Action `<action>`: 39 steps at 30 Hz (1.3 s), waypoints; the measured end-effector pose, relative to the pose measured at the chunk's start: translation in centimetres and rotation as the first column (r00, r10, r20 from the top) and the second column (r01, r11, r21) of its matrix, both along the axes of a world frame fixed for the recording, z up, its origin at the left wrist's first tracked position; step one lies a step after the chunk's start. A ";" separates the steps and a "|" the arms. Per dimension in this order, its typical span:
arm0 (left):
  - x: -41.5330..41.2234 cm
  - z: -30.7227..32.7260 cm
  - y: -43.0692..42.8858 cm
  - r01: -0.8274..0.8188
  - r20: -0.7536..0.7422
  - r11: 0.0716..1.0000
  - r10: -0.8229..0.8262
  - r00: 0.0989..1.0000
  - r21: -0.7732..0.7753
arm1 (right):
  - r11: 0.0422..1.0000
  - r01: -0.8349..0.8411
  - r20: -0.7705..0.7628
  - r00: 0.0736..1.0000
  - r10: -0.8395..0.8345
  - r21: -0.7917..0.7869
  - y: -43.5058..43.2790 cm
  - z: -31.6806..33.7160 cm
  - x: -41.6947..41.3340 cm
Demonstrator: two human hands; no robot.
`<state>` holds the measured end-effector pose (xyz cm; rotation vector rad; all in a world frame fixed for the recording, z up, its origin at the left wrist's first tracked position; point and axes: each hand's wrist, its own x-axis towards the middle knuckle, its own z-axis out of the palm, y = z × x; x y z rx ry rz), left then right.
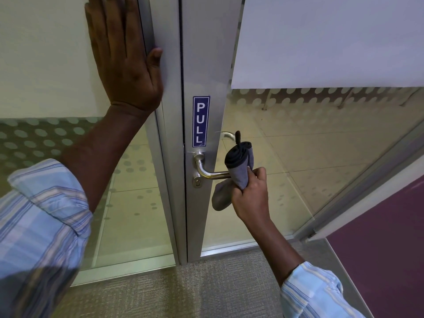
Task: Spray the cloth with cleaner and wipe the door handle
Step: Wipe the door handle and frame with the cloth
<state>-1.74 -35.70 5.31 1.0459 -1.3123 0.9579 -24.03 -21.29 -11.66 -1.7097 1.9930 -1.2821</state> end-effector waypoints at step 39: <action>0.3 -0.7 -0.4 0.024 -0.004 0.999 -0.024 1.000 0.031 | 0.960 -0.140 -0.464 0.852 0.242 0.243 -1.1 -1.1 9.6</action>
